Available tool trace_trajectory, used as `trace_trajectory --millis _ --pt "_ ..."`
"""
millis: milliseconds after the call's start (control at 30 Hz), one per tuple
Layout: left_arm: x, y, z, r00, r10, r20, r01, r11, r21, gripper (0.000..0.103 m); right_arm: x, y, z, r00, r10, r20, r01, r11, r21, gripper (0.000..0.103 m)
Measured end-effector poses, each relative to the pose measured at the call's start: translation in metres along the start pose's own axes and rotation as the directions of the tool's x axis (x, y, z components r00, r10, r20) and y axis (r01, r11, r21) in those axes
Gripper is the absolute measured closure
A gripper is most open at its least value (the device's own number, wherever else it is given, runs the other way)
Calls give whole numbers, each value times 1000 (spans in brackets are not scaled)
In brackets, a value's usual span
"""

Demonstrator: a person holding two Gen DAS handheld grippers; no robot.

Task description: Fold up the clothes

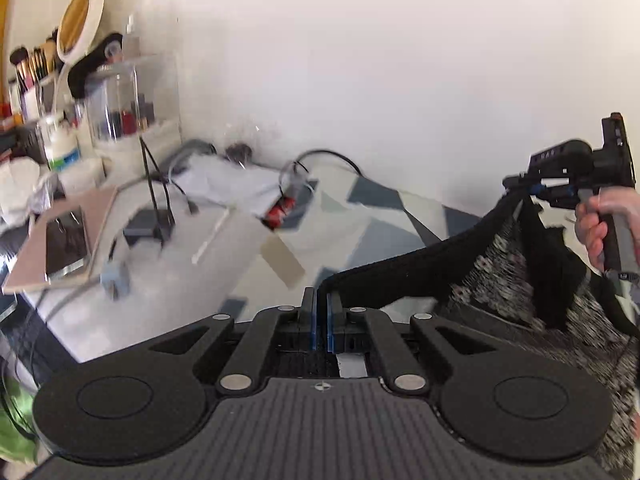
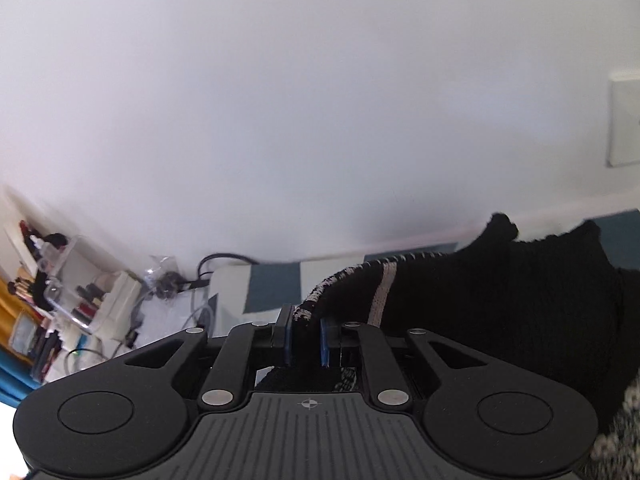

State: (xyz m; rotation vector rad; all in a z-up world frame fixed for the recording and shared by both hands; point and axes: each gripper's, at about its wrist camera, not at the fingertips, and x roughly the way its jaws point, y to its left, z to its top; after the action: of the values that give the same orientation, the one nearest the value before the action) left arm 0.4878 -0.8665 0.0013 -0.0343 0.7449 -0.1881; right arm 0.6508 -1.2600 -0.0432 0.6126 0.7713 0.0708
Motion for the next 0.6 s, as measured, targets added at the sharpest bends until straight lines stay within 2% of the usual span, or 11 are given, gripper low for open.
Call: trace_trajectory --millis 167,267,300,333,367,400,467,533,600 --pt "43 1 24 999 46 -18 -46 998 -33 98 63 -24 8 998 -43 -44 45 998 51 92" --pt "65 -4 26 997 58 -56 -59 998 -7 97 89 -35 -1 996 -64 -64 67 997 48 92" --pt "70 -5 26 995 71 -75 -71 997 1 94 98 -38 -4 995 -71 -71 74 996 47 89" --pt "76 -6 25 991 90 -99 -90 996 5 92 106 -42 -7 994 -78 -77 81 996 46 82" --pt "80 -6 23 988 99 -120 -99 995 5 85 111 -45 -9 994 -76 -83 81 995 51 75" --pt "80 -5 20 987 88 -132 -89 996 -3 82 112 -49 -12 994 -80 -76 85 995 57 61" --pt "80 -4 14 985 66 -157 -70 997 -19 82 99 -49 -24 992 -122 -5 123 991 54 58" --pt "80 -9 5 983 33 -182 -35 999 -3 81 77 -52 -35 991 -126 50 124 991 49 49" --pt "79 -17 -6 978 -4 -210 10 1000 27 78 53 -58 -43 988 -123 91 118 991 57 49"
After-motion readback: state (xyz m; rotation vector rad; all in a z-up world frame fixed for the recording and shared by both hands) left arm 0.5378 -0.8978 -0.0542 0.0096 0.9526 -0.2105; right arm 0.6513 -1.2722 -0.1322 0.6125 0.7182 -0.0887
